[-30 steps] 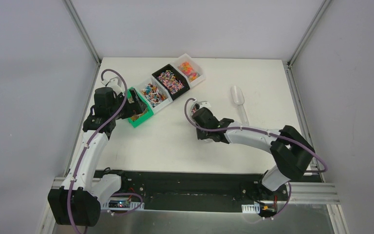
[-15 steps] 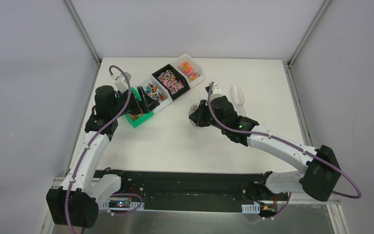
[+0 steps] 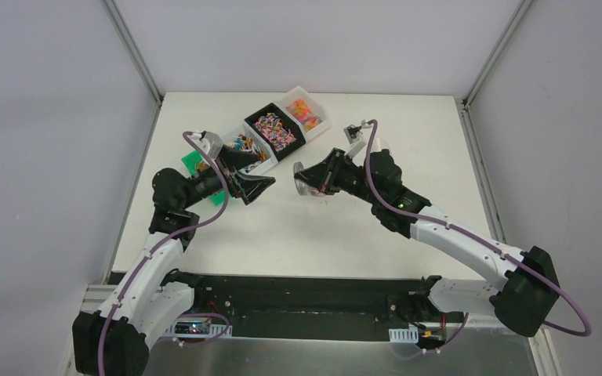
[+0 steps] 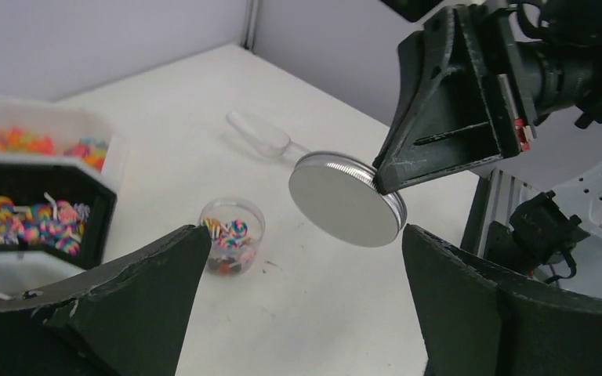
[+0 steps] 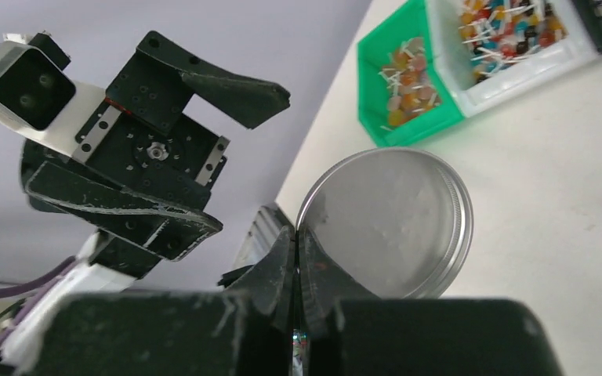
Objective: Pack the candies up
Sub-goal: Pick up the bottle lid at the center of the board.
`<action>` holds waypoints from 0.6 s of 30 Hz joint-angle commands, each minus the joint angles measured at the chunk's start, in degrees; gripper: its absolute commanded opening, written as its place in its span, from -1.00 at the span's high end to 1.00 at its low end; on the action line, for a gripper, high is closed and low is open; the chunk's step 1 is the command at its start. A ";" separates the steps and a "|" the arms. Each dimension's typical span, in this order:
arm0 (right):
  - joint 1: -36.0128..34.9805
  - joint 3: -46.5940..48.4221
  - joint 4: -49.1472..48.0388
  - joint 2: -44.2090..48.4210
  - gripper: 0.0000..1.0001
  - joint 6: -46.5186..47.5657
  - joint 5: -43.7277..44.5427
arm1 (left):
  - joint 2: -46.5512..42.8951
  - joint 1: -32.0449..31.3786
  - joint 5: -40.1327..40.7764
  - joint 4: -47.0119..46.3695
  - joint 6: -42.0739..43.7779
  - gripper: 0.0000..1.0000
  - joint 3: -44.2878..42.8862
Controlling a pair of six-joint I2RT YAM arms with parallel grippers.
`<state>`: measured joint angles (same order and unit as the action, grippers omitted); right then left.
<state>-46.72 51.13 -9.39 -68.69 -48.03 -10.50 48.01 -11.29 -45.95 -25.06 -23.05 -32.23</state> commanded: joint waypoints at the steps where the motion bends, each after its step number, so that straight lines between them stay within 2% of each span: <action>1: 0.49 -1.07 -11.21 2.51 1.00 -6.95 -7.89 | -0.14 -1.06 -6.74 -14.73 4.87 -0.98 0.25; 5: 0.49 -3.62 -18.87 2.49 1.00 -12.57 -10.11 | -1.95 -3.88 -7.65 -17.16 13.90 -0.98 2.87; 9: 0.49 -5.16 -23.12 2.16 1.00 -15.29 -10.60 | -1.94 -7.18 -7.40 -13.80 21.49 -0.98 2.69; 18: 0.49 -7.01 -27.72 2.07 1.00 -18.30 -10.84 | 1.77 -10.96 -7.85 -13.10 26.28 -0.98 1.07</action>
<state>-46.37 44.53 -30.22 -67.92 -63.61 -20.01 47.99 -21.17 -52.60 -36.47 -1.13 -29.43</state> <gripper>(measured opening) 0.007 0.992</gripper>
